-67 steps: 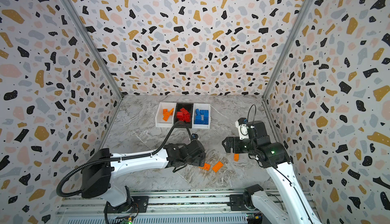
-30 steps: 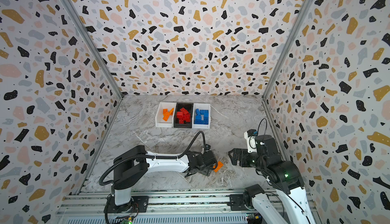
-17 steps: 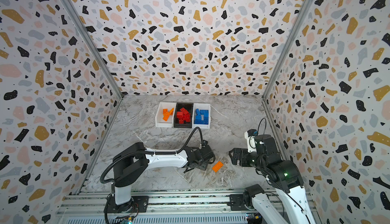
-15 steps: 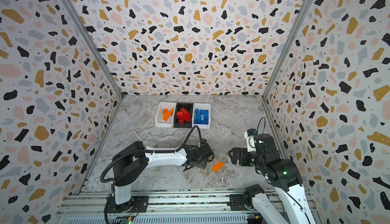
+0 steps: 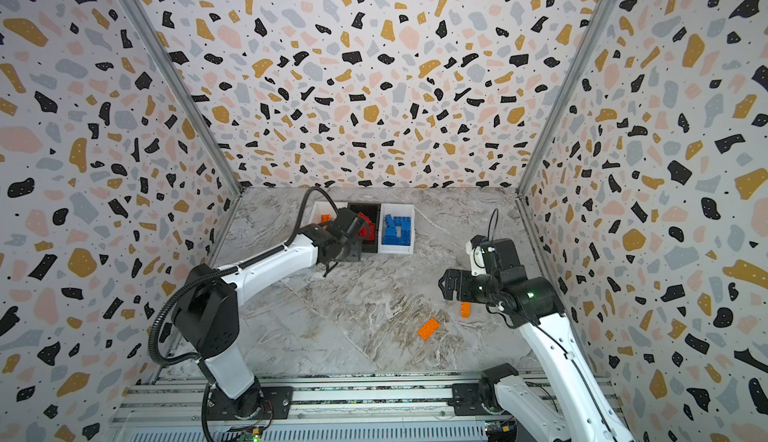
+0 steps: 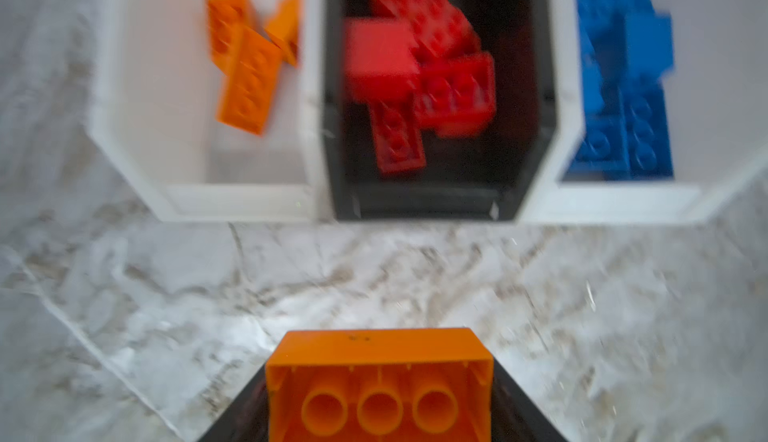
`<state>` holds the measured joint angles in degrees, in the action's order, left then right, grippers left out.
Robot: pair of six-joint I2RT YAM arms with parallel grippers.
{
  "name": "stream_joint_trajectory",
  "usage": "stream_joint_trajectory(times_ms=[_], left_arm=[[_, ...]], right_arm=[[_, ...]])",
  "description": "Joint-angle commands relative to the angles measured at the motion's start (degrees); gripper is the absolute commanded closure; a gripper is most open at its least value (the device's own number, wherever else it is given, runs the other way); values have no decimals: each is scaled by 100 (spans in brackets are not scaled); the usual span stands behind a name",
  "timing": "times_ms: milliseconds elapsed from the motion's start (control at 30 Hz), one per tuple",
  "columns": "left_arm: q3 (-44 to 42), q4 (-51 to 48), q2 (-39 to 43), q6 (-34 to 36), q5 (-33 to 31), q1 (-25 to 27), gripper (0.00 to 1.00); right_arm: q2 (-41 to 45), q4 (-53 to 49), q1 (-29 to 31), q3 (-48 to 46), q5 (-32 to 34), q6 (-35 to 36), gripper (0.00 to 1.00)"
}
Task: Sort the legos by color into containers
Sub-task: 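Carry the orange brick with the left gripper and drop it into the white bin, then lower the left gripper onto another orange brick and grasp it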
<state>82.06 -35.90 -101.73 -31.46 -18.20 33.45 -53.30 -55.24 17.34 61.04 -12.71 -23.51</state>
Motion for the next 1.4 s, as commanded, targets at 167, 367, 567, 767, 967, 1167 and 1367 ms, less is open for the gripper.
stream_joint_trajectory(times_ms=[167,367,567,767,967,1167,1367], left_arm=[[1476,-282,-1143,380,205,-1029,44],[2725,-589,-2194,440,325,-1345,43],[3663,-826,-2839,464,405,-1501,33],[4371,-1209,-3092,568,786,-1539,9],[3380,-746,-2146,391,1048,-1418,10],[1764,-165,-863,351,748,-557,11],[79,913,-14,152,712,1109,13]], right_arm=[[-1346,549,-20,1019,-105,326,1],[-2042,722,-20,1451,-137,316,1],[-2212,819,-20,1587,-80,88,1],[-2055,788,-20,1488,-4,-141,1],[-1556,549,-23,1198,35,-322,1],[-727,9,-32,833,183,-271,1],[-53,-714,-66,640,474,-252,1]])
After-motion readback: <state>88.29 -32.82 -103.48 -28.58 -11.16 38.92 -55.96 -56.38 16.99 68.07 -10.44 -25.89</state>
